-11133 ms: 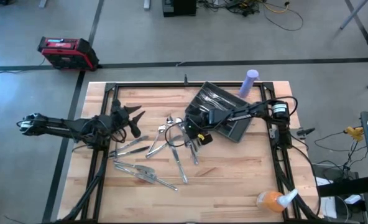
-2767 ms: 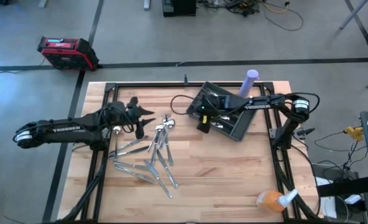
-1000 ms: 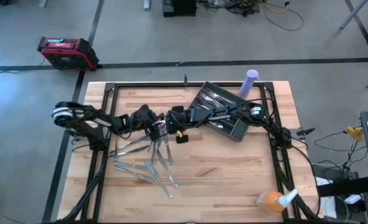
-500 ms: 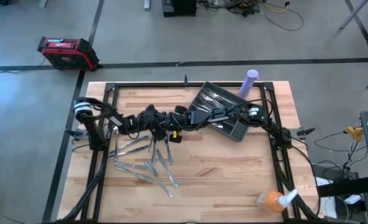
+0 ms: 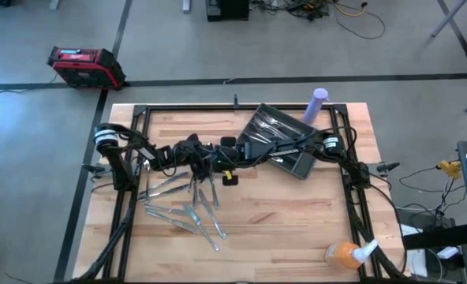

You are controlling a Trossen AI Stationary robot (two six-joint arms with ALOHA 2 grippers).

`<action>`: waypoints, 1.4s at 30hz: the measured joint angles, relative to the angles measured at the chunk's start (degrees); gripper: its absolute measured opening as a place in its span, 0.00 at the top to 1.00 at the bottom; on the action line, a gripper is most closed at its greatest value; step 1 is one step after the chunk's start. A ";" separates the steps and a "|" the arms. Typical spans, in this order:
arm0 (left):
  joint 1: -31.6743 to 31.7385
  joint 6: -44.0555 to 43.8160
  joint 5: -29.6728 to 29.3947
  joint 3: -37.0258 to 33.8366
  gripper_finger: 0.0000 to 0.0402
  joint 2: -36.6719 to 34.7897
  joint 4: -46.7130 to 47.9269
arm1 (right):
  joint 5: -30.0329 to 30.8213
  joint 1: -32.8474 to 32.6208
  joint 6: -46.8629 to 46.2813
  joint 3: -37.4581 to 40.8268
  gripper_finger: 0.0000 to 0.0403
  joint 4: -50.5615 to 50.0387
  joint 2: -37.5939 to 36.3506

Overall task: Sort silverware
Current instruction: Put the spoon into the bottom left compartment of the silverware tray

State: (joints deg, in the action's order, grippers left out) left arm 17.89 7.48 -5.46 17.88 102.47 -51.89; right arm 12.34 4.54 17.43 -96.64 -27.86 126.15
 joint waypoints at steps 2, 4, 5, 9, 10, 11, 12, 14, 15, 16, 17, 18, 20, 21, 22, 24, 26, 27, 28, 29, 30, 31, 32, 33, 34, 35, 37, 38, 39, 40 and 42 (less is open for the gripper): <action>0.00 0.65 0.36 -0.28 0.70 -0.72 0.45 | -1.81 -0.04 3.51 0.16 0.99 -1.14 0.00; -0.07 1.06 0.67 -0.95 0.70 -2.16 1.25 | -2.27 -0.15 5.49 0.26 0.98 -0.40 0.21; -0.09 1.10 0.89 -1.40 0.70 -3.17 2.06 | -2.30 -0.16 6.10 0.25 0.97 0.20 0.30; -0.11 1.04 1.44 -4.57 0.70 -10.23 3.77 | -6.43 1.36 4.94 0.24 0.86 0.80 0.37; -0.11 0.95 1.41 -5.50 0.70 -12.68 3.37 | -8.64 1.92 4.61 0.24 0.82 1.77 0.37; -0.11 0.69 1.38 -6.39 0.70 -15.28 2.77 | -10.93 2.48 4.56 0.24 0.79 3.04 0.39; -0.11 0.40 1.28 -7.35 0.70 -17.94 2.48 | -12.98 3.07 5.17 0.24 0.75 4.14 0.39; -0.11 -0.09 0.98 -9.13 0.70 -23.19 2.60 | -15.17 3.99 6.79 0.24 0.69 6.59 0.79; -0.11 -0.52 0.92 -9.71 0.70 -25.75 2.57 | -15.43 4.43 7.74 0.24 0.68 7.45 1.07; -0.11 -0.92 0.90 -10.24 0.70 -28.07 2.35 | -15.77 4.80 8.65 0.25 0.67 7.73 1.42; -0.11 -1.18 0.94 -10.81 0.70 -30.33 2.04 | -16.29 5.19 9.58 0.28 0.66 8.07 1.84; -0.11 -1.61 1.02 -11.41 0.70 -32.33 2.08 | -17.30 5.59 10.53 0.28 0.66 8.55 2.30; -0.11 -2.10 1.07 -12.52 0.70 -35.67 2.24 | -19.86 6.07 11.16 0.28 0.67 8.86 3.16; -0.11 -2.24 1.07 -13.07 0.70 -37.11 2.31 | -20.47 6.12 11.19 0.28 0.68 9.32 3.54; -0.11 -2.34 1.10 -13.56 0.70 -38.41 2.15 | -20.63 6.07 11.20 0.28 0.69 9.29 4.09; -0.11 -2.38 1.12 -14.39 0.70 -40.32 2.14 | -21.24 6.01 11.15 0.27 0.71 9.60 5.06; -0.11 -2.42 1.12 -15.02 0.70 -41.72 2.11 | -22.17 6.12 11.12 0.16 0.75 9.26 5.73; -0.11 -2.44 1.12 -15.29 0.70 -42.26 1.92 | -23.03 6.18 11.09 0.12 0.77 9.16 6.00; -0.11 -2.44 1.12 -15.50 0.70 -42.64 1.95 | -23.85 6.23 11.04 0.05 0.80 8.98 6.39; -0.11 -2.48 1.12 -15.64 0.70 -42.83 1.97 | -24.63 6.23 10.92 -0.02 0.84 8.71 6.54; -0.11 -2.63 1.15 -15.67 0.70 -43.00 1.92 | -24.91 6.29 10.75 -0.02 0.88 8.36 6.62; -0.11 -2.72 1.23 -15.79 0.70 -43.19 1.95 | -25.00 6.27 10.67 -0.04 0.92 7.84 6.81; -0.11 -2.83 1.31 -15.83 0.70 -43.30 1.94 | -25.03 6.27 10.65 -0.05 0.96 7.53 6.96; -0.11 -2.91 1.34 -15.83 0.70 -43.31 1.89 | -24.92 6.27 10.16 -0.06 0.98 7.14 6.98; -0.10 -2.98 1.31 -15.83 0.70 -43.31 1.93 | -24.80 6.26 9.17 -0.07 0.98 6.93 6.99; -0.09 -3.07 1.31 -15.83 0.70 -43.29 1.91 | -24.73 6.22 7.74 -0.07 0.98 6.83 6.98; -0.09 -3.29 1.31 -15.83 0.70 -43.38 1.93 | -24.69 5.93 4.45 -0.04 0.99 6.24 6.56; -0.09 -3.48 1.31 -15.83 0.70 -43.38 1.92 | -24.39 5.67 3.53 -0.01 0.99 5.43 6.04; -0.09 -3.51 1.31 -15.83 0.70 -43.34 1.95 | -23.67 5.25 2.67 0.12 0.99 4.43 5.46; -0.09 -3.51 1.31 -15.83 0.70 -43.34 2.19 | -22.89 4.74 1.42 0.24 0.99 3.40 4.54; -0.09 -3.51 1.31 -15.83 0.70 -43.40 2.81 | -20.73 3.43 0.35 0.47 1.00 0.17 2.72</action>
State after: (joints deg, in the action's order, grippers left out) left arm 17.80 3.97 -4.14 2.04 59.07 -49.08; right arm -8.39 7.96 17.78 -96.17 -27.68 128.87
